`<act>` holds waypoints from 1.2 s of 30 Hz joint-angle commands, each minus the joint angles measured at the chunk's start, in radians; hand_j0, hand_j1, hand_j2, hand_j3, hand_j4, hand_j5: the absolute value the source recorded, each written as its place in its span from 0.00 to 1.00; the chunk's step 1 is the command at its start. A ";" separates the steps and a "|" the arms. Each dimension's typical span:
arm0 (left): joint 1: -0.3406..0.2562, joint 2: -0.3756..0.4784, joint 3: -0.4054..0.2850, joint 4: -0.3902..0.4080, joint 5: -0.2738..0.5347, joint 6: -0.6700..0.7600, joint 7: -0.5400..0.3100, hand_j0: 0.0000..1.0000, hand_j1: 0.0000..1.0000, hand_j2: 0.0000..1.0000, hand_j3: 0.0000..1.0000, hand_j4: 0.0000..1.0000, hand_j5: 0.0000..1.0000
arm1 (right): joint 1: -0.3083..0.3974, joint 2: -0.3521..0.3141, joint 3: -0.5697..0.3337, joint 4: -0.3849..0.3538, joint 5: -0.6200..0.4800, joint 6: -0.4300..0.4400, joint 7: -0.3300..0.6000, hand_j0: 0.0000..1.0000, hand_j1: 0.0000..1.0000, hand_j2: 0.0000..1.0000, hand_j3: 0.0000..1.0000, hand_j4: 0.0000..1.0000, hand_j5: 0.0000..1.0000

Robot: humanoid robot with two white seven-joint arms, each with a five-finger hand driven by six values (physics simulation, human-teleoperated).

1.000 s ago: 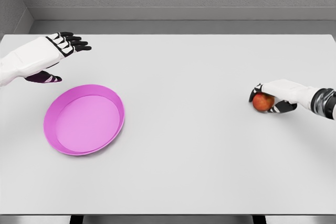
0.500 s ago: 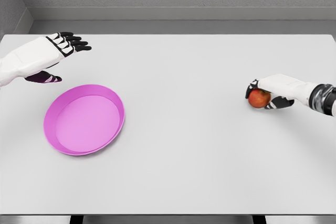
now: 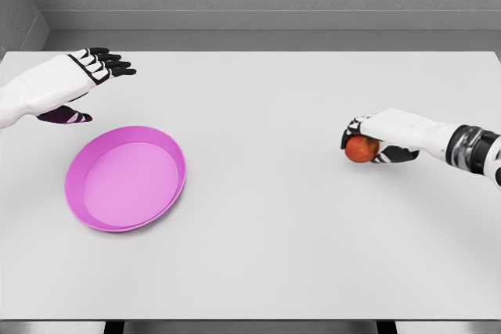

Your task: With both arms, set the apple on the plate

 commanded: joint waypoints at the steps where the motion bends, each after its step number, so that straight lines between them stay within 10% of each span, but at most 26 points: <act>1: 0.000 0.001 0.001 0.000 0.006 0.000 0.001 1.00 1.00 1.00 1.00 1.00 1.00 | -0.002 0.007 0.000 -0.006 -0.002 -0.034 -0.002 0.57 0.57 0.57 0.57 0.57 0.57; 36: 0.000 0.001 0.001 0.003 0.005 0.000 0.001 1.00 1.00 1.00 1.00 1.00 1.00 | -0.095 0.260 0.178 -0.006 -0.002 -0.111 -0.001 0.57 0.57 0.57 0.57 0.57 0.57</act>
